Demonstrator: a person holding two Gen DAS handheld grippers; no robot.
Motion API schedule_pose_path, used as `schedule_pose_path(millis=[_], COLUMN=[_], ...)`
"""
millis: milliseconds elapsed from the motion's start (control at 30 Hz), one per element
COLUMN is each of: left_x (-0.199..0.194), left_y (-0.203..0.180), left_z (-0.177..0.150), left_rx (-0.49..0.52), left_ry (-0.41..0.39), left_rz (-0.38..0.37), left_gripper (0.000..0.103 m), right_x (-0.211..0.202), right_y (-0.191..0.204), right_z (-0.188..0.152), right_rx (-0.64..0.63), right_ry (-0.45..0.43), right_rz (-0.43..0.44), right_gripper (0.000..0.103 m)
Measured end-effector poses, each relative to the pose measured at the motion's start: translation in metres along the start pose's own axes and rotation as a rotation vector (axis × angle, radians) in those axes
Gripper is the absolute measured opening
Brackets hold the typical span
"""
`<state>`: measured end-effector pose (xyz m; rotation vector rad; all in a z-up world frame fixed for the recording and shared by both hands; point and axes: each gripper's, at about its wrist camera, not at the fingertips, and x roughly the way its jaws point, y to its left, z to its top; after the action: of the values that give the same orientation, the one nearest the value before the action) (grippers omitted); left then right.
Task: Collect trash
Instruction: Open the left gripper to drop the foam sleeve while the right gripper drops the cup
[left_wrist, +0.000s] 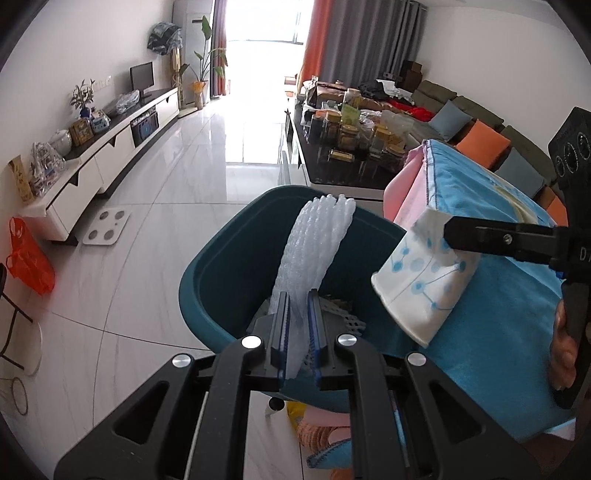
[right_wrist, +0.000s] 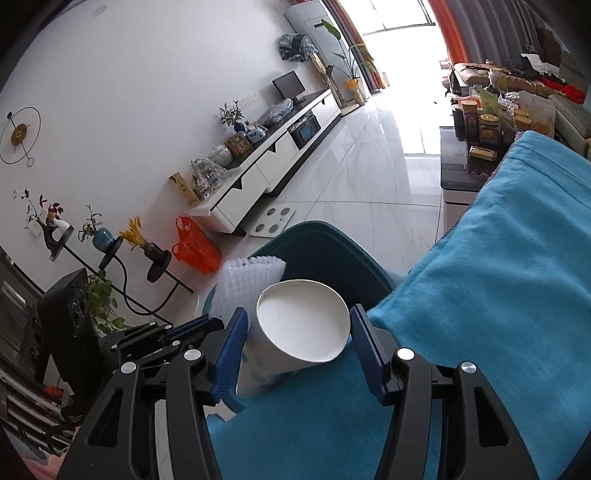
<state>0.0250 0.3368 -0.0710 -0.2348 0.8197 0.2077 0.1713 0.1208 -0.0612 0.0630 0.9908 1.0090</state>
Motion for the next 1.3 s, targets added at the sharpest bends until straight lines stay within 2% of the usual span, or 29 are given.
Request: schedule_pose_path(millis=[167,233,600,900,1100,1300], left_x=[0.009,0.013,0.025,0.024,0.019,0.008], left_y=[0.002,0.004,0.014,0.012,0.008,0.005], left_z=[-0.002,-0.003,-0.009,-0.011,-0.007,-0.006], left_rx=[-0.037,-0.052,-0.095,-0.087,-0.074,-0.069], left_ry=[0.014,0.019,0.035,0.037,0.014,-0.016], left_rz=[0.000,0.003,0.005,-0.017,-0.039,-0.052], left_gripper=[0.016,0.022,0.039,0.040,0.046,0.046], right_x=[0.010,0.010,0.000,-0.017,-0.025,-0.036], right_y=[0.005,0.006,0.001,-0.004,-0.007,-0.009], right_z=[0.003,0.003,-0.003,-0.010,-0.012,-0.013], right_rx=[0.004,0.013,0.024,0.023,0.031,0.027], right_ry=[0.014,0.011,0.001,-0.022,-0.033,-0.050], right_rz=[-0.011,-0.010,0.011,0.018,0.022,0.025], right_gripper=[0.055,0.059,0.059,0.059,0.059,0.059])
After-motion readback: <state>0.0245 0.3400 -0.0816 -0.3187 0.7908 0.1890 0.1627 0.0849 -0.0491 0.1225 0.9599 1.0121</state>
